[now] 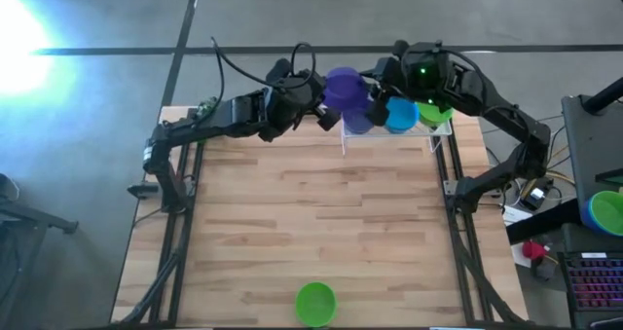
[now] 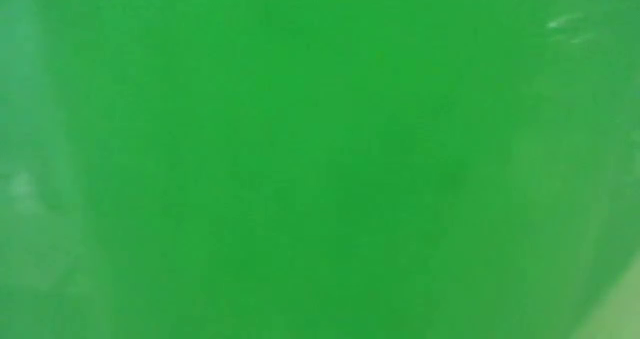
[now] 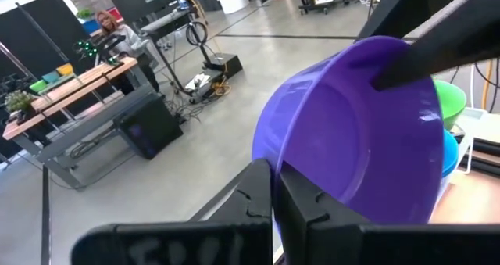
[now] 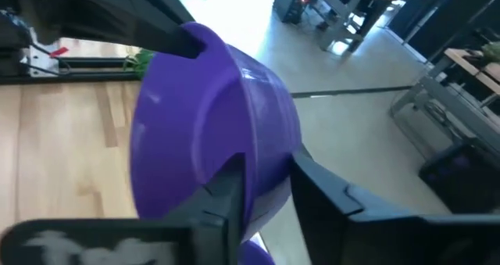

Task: Pick & Place Mini bowls
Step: Stack the violet bowl on top of the violet bowls on the shelf

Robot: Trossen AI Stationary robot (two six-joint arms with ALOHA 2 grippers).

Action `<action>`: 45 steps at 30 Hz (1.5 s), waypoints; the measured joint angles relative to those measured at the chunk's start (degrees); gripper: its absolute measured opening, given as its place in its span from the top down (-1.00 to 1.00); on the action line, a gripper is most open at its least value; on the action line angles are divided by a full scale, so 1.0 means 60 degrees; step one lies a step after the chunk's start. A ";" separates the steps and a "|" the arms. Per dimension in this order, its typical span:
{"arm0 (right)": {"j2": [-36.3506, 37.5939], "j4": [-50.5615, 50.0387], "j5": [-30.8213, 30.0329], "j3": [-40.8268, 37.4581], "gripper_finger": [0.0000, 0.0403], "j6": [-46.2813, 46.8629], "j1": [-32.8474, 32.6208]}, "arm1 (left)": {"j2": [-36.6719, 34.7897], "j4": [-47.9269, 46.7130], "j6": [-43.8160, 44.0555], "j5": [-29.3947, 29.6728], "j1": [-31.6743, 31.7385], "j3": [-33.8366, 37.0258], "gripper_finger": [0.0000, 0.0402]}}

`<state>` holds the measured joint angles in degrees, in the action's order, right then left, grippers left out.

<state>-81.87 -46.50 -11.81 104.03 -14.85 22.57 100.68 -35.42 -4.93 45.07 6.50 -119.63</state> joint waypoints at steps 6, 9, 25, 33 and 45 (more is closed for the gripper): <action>-0.0005 0.0005 -0.0168 0.0000 0.91 -0.0025 0.0026 | 0.0000 0.0077 0.0007 -0.0147 -0.0033 0.0000 1.00; -0.0011 -0.0004 -0.0172 0.0000 0.94 0.0004 0.0026 | 0.0000 0.0079 0.0007 -0.0171 -0.0040 -0.0002 1.00; -0.0018 -0.0017 -0.0086 -0.0004 0.96 0.0129 0.0026 | 0.0000 0.0085 -0.0033 -0.0130 -0.0036 -0.0004 0.98; -0.0018 -0.0016 -0.0020 -0.0004 0.96 0.0127 0.0028 | 0.0000 0.0065 0.0007 -0.0261 -0.0051 -0.0004 0.60; 0.0025 -0.0893 -0.0026 -0.0004 0.96 0.0996 0.1169 | -0.0087 -0.0017 0.0044 0.0042 -0.0302 -0.0004 0.36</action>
<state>-81.71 -51.86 -11.97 104.01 -8.88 29.58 100.16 -35.53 -4.67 45.32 4.69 -119.66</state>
